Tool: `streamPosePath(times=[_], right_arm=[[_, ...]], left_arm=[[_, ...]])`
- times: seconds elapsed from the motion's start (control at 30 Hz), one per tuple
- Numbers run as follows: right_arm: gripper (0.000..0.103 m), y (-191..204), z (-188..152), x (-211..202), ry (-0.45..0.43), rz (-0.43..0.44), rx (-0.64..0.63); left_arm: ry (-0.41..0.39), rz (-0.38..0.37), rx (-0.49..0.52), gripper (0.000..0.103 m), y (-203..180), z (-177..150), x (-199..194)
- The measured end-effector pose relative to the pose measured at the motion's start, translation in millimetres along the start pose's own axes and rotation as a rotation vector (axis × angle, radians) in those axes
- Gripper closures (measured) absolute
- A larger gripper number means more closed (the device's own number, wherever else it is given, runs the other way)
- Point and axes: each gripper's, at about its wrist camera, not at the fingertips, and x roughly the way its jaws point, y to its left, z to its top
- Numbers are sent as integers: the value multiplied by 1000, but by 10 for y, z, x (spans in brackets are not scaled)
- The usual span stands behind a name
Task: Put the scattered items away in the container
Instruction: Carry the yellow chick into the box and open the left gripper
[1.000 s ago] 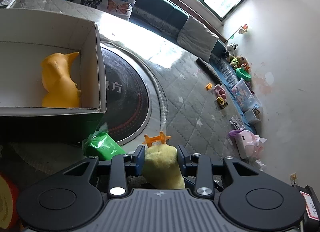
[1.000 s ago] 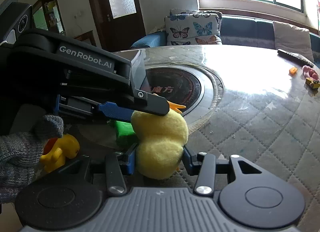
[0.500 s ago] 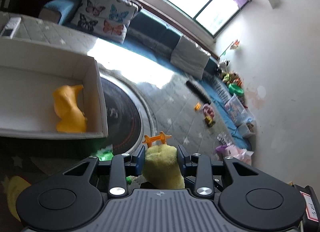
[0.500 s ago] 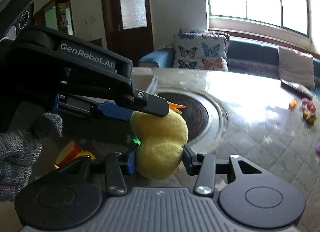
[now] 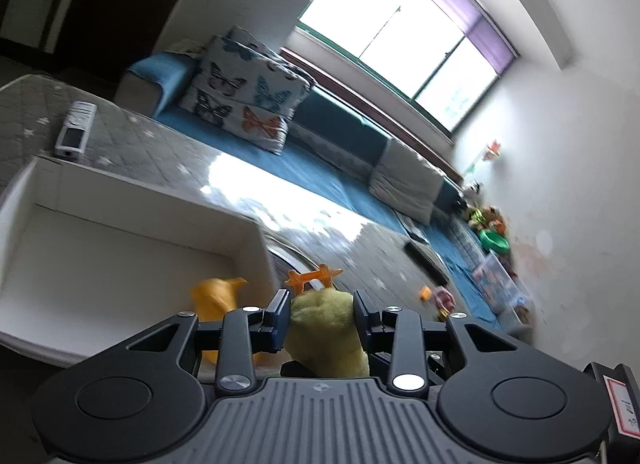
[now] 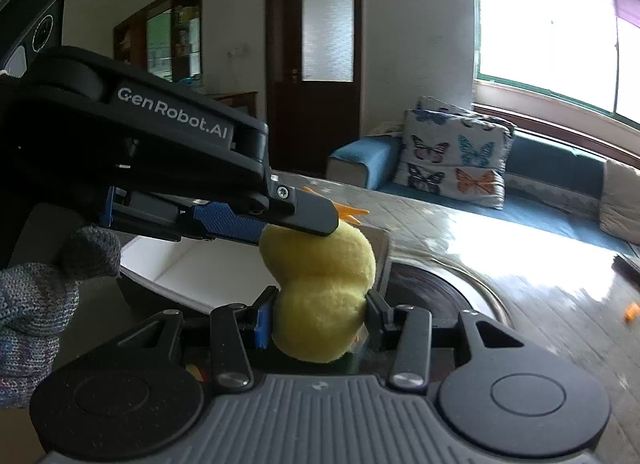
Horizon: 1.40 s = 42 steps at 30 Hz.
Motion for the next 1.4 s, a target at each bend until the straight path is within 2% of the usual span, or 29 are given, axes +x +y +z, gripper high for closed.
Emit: streamPosePath(times=[0.33, 0.57, 0.87, 1.1, 1.4], right_arm=[[58, 222, 222, 649, 75, 82, -39], [58, 317, 195, 1090, 163, 121, -67], [58, 349, 114, 1446, 257, 146, -73], [57, 330, 85, 1503, 272, 145, -79], [56, 321, 115, 1318, 230, 148, -73]], left_arm=[[-1, 70, -98, 66, 580, 218, 134], [39, 106, -174, 67, 974, 268, 305], [91, 126, -256, 69, 1308, 264, 494], [126, 129, -291, 72, 1446, 208, 623], [101, 140, -257, 71, 1378, 216, 548]])
